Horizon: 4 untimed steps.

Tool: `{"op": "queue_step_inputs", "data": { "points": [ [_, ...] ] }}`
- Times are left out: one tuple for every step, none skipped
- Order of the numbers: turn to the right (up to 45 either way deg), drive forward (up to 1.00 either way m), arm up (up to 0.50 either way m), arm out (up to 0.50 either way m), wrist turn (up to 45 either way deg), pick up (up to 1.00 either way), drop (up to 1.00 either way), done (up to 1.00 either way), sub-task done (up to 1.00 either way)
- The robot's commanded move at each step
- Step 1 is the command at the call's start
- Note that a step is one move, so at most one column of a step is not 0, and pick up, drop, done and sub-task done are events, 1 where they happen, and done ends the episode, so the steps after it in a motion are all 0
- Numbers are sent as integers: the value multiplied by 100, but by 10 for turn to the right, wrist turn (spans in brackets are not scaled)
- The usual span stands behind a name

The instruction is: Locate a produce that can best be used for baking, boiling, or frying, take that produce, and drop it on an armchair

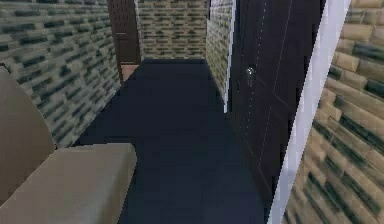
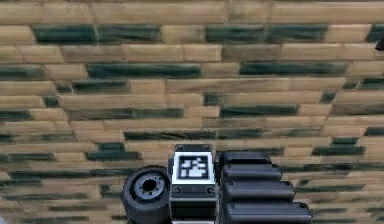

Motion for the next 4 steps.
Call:
{"op": "queue_step_inputs", "data": {
  "points": [
    [0,100,0,0,0,0,0,0,0],
    [0,80,0,0,0,0,0,0,0],
    [-450,0,0,0,0,0,0,0,0],
    [-30,0,0,0,0,0,0,0,0]
  ]
}}
